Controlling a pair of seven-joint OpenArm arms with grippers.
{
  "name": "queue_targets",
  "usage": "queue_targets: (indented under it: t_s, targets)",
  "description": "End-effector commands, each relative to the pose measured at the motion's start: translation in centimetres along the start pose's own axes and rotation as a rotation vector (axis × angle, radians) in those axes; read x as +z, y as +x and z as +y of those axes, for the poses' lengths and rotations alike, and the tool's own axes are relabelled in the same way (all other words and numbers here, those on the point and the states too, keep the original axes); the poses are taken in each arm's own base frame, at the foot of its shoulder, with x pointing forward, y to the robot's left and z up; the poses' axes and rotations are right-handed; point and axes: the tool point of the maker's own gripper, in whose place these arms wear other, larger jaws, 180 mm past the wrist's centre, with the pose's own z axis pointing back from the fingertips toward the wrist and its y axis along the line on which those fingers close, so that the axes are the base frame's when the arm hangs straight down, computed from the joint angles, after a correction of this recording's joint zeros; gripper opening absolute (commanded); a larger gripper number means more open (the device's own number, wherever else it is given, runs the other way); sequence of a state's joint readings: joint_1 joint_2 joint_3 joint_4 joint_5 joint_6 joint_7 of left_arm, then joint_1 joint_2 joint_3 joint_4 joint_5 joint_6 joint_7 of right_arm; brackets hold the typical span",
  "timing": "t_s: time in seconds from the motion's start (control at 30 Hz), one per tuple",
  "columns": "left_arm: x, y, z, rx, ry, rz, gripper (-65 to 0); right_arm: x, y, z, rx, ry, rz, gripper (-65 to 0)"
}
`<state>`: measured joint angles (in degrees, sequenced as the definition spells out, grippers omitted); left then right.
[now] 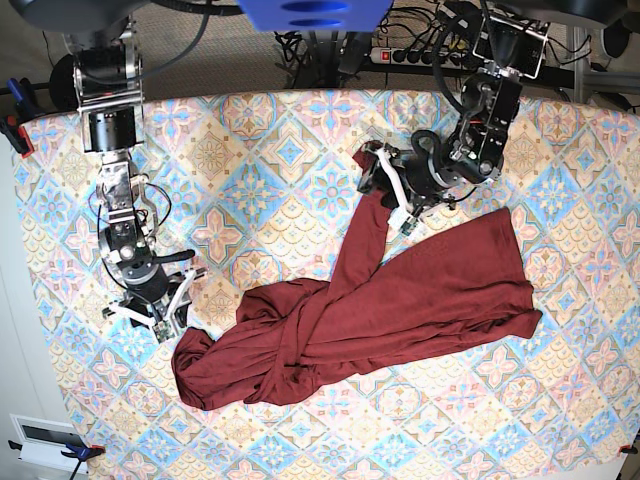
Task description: Layout the t-shirt on the table in an organized manner, then fold the t-shirt properly
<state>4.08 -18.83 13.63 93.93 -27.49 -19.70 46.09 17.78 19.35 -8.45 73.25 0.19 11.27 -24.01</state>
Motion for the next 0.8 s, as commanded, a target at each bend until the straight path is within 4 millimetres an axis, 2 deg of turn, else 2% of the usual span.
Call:
queue_targets:
  t_s: [0.0, 0.07, 0.2, 0.27, 0.33, 0.4, 0.5, 0.63, 0.77]
  targets:
    - [0.2, 1.2, 0.2, -0.011, 0.003, -0.036, -36.0, 0.2, 2.3, -1.1, 0.002, -0.023, -0.067, -44.6]
    - [-0.6, -0.1, 0.3, -0.008, 0.011, 0.005, -36.0, 0.2, 2.0, -1.0, 0.001, -0.020, -0.061, -44.6]
    - [-2.9, -2.0, -1.4, -0.069, -0.013, 0.095, -36.1, 0.3, 2.1, -1.0, 0.003, -0.021, -0.052, -44.6]
    - [-3.3, -2.3, -2.2, -0.099, -0.027, 0.109, -38.0, 0.4, 2.3, -1.0, 0.007, -0.023, -0.047, -44.6]
    - [-3.5, -2.0, -2.7, -0.107, -0.038, 0.101, -43.0, 0.7, 3.0, -1.0, 0.012, -0.026, -0.061, -44.6]
    - [-3.9, -0.7, -3.0, -0.106, -0.043, 0.072, -51.1, 0.9, 3.6, -1.1, 0.017, -0.028, -0.070, -44.6]
    - [-4.0, 0.7, -2.1, -0.104, -0.024, 0.052, -64.5, 0.9, 3.6, -1.1, 0.018, -0.028, -0.067, -44.6]
    - [-3.1, 4.7, 0.9, -0.077, 0.036, -0.046, -64.9, 0.9, 3.6, -1.1, 0.018, -0.028, -0.067, -44.6]
    - [-0.8, 9.0, 4.9, -0.034, 0.127, -0.183, -65.0, 0.9, 3.6, -1.1, 0.018, -0.028, -0.067, -44.6]
